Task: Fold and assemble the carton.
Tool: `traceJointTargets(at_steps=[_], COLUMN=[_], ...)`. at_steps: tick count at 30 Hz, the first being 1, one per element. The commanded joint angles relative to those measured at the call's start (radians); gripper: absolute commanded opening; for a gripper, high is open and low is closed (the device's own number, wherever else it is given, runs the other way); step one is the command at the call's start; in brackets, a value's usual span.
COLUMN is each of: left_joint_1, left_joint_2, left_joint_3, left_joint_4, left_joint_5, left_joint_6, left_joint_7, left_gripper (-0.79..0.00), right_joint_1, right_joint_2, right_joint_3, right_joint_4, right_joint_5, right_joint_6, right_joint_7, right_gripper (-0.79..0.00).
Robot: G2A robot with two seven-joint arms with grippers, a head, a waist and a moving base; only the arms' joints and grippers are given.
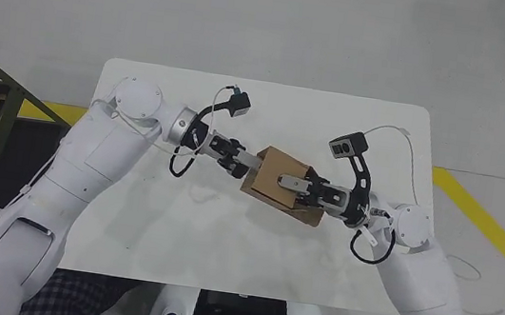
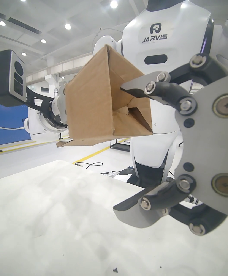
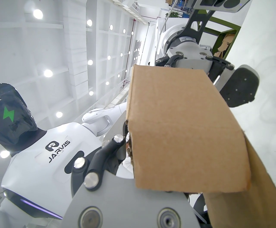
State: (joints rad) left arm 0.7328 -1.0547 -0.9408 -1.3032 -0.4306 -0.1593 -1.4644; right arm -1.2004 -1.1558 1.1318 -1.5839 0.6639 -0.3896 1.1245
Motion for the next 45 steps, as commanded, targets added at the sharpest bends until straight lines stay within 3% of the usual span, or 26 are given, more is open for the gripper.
traceJointTargets(at_steps=[1,10,19,31,45], left_joint_1=[0.006,0.054,0.088,0.109,0.099], left_joint_2=[0.004,0.029,0.04,0.043,0.041], left_joint_3=[-0.014,-0.073,-0.076,-0.039,-0.03], left_joint_4=[-0.004,-0.048,-0.105,-0.205,-0.189], left_joint_5=[0.002,0.026,0.071,0.179,0.168], left_joint_6=[-0.005,-0.003,-0.009,0.011,0.032], left_joint_7=[0.004,-0.004,-0.026,0.033,0.072], left_gripper=[0.0,0.0,0.0,0.0,0.0], right_joint_1=[0.001,0.016,0.043,0.062,0.059], right_joint_2=[0.0,0.0,-0.005,-0.012,-0.012], right_joint_3=[0.001,-0.008,-0.028,-0.041,-0.035], right_joint_4=[0.004,0.038,0.092,0.123,0.12], right_joint_5=[0.004,0.028,0.069,0.068,0.061], right_joint_6=[0.004,0.008,0.004,0.003,-0.003], right_joint_7=[0.01,0.089,0.162,0.141,0.137], right_gripper=[-0.785,-0.785,-0.785,-0.785,-0.785])
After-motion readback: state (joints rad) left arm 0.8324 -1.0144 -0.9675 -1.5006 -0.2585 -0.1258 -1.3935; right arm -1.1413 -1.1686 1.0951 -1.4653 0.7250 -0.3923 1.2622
